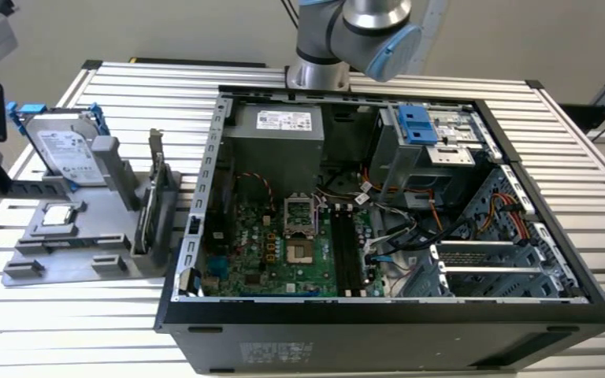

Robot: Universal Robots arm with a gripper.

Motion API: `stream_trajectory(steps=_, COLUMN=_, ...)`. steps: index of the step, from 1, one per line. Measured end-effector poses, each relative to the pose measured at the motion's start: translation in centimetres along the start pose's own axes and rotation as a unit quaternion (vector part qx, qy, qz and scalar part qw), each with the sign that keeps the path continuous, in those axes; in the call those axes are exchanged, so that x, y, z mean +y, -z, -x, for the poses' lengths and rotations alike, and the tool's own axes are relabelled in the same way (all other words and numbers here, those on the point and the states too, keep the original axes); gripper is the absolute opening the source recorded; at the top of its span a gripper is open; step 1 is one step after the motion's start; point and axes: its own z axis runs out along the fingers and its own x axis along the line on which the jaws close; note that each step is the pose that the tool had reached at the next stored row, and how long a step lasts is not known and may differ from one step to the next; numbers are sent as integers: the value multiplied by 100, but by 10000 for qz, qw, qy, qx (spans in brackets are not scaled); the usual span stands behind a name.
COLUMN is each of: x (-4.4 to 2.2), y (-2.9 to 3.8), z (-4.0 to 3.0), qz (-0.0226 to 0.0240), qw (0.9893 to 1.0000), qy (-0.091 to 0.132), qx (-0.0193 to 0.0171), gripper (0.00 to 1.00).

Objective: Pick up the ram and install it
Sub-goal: 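Pick up the ram and move it above insertion slot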

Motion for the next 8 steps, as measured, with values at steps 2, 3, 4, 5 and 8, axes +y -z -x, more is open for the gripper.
stream_trajectory(steps=2, x=0, y=7, z=1, qz=1, qw=10000, qy=0, qx=0, gripper=0)
stream_trajectory(steps=3, x=0, y=11, z=1, qz=0, qw=10000, qy=0, qx=0, gripper=0)
stream_trajectory(steps=4, x=0, y=15, z=1, qz=0, qw=10000, qy=0, qx=0, gripper=0)
stream_trajectory(steps=5, x=1, y=20, z=1, qz=0, qw=10000, qy=0, qx=0, gripper=0)
stream_trajectory(steps=8, x=1, y=35, z=2, qz=0, qw=10000, qy=0, qx=0, gripper=0)
